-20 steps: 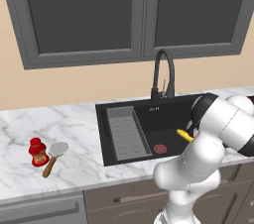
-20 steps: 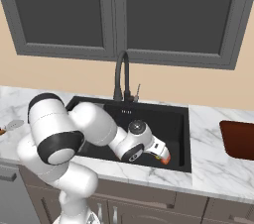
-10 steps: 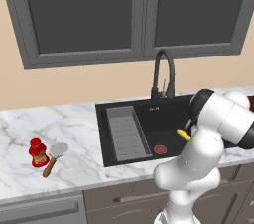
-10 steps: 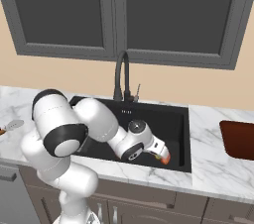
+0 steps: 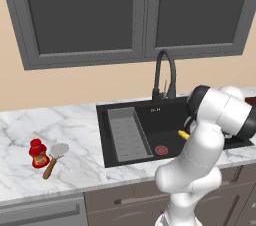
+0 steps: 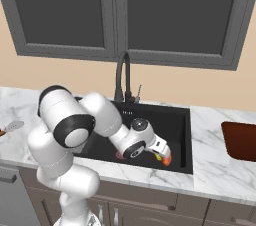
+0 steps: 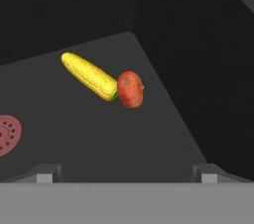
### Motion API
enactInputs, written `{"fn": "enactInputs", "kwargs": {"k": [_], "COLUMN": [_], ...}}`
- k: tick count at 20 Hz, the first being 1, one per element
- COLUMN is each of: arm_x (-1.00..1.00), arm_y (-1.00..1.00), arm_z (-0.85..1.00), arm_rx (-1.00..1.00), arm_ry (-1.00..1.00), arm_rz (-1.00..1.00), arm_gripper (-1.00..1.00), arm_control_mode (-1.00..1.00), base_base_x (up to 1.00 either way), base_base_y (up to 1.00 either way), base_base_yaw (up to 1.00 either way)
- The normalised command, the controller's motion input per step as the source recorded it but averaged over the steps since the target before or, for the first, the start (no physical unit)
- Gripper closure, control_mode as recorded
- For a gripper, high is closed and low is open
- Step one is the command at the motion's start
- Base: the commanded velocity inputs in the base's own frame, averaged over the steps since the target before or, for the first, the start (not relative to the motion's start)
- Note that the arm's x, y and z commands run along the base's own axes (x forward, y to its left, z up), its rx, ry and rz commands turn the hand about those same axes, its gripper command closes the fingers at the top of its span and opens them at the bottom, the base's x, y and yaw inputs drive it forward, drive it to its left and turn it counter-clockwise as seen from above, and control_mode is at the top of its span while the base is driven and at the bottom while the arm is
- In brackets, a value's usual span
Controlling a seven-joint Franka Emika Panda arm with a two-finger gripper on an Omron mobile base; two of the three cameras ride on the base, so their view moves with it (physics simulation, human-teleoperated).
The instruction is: Pick up all produce items and place them in the sink. Turn on the sink faucet to wash them. Then turn the sink off and put them in the tray.
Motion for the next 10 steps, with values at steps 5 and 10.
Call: {"fn": "enactInputs", "kwargs": {"k": [5, 10], "arm_x": [0.06, 0.06], "arm_y": [-0.12, -0.17], "arm_z": [-0.21, -0.23], "arm_rx": [0.00, 0.00], "arm_ry": [0.00, 0.00], "arm_rz": [0.00, 0.03], "arm_gripper": [-1.00, -1.00], "arm_control_mode": [-1.00, -1.00], "base_base_x": [0.00, 0.00], "base_base_y": [0.00, 0.00], "base_base_yaw": [0.00, 0.00]}}
